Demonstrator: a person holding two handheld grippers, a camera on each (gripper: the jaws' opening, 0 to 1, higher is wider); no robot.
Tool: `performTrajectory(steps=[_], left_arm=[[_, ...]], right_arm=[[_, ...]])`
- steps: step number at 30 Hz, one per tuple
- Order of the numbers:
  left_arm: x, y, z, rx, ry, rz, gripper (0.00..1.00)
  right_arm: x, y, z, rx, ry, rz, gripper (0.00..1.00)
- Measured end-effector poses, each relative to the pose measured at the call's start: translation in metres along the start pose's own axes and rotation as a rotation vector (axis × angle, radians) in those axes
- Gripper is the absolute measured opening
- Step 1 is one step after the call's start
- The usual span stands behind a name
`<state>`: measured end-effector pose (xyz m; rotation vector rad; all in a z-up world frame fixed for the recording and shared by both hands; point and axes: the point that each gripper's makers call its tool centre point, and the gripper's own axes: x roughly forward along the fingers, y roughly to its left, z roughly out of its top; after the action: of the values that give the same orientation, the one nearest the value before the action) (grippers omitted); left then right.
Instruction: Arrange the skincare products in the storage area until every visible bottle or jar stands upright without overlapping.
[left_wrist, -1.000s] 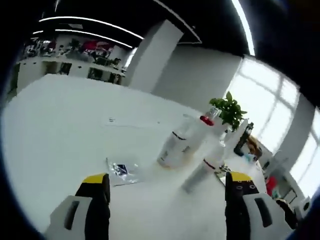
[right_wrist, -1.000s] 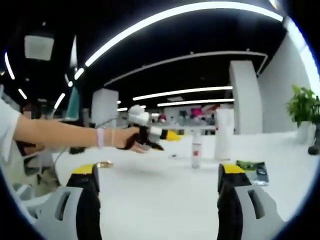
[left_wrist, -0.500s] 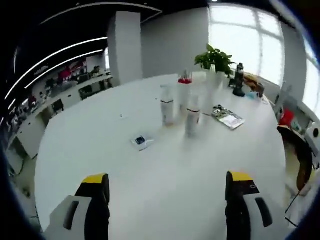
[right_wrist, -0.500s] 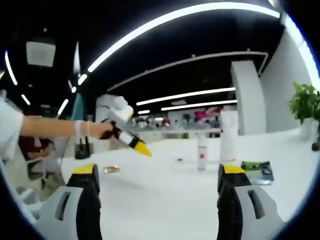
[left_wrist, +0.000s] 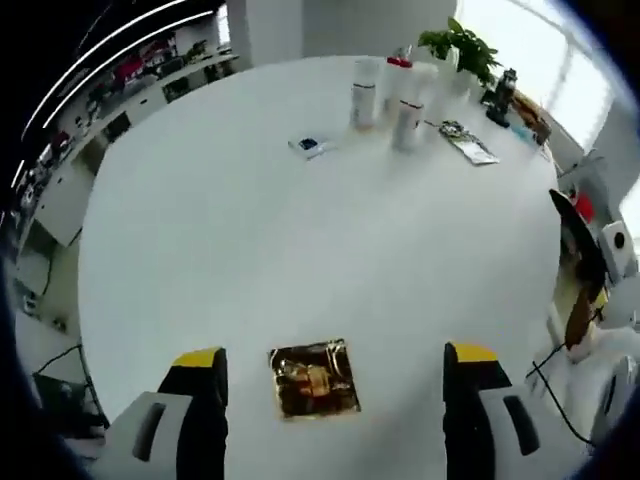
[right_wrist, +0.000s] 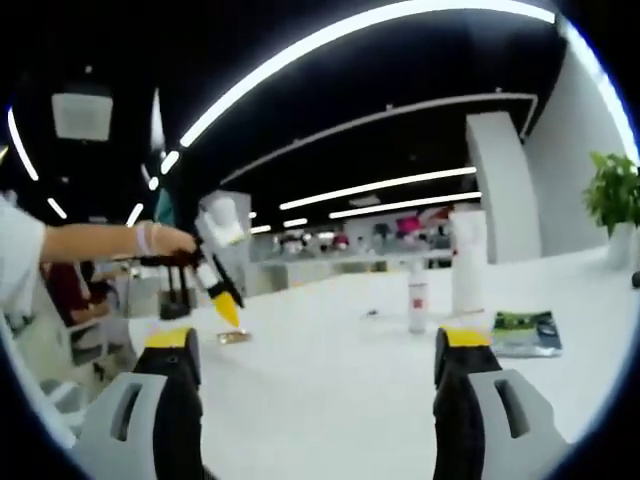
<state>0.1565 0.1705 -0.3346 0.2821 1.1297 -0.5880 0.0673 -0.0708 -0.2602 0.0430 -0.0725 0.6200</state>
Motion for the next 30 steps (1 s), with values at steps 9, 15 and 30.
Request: performTrajectory(steps=[9, 15, 30], left_arm=[[0.008, 0.010, -0.033, -0.033, 0.133, 0.055, 0.86], [0.011, 0.012, -0.043, -0.043, 0.203, 0.077, 0.87], [0.024, 0.020, -0.026, -0.101, 0.224, 0.125, 0.77]], right_arm=[[-0.003, 0.003, 0.003, -0.001, -0.013, 0.008, 0.97], [-0.008, 0.003, 0.001, 0.007, -0.017, 0.014, 0.96], [-0.009, 0.006, -0.009, 0.018, 0.013, 0.027, 0.96]])
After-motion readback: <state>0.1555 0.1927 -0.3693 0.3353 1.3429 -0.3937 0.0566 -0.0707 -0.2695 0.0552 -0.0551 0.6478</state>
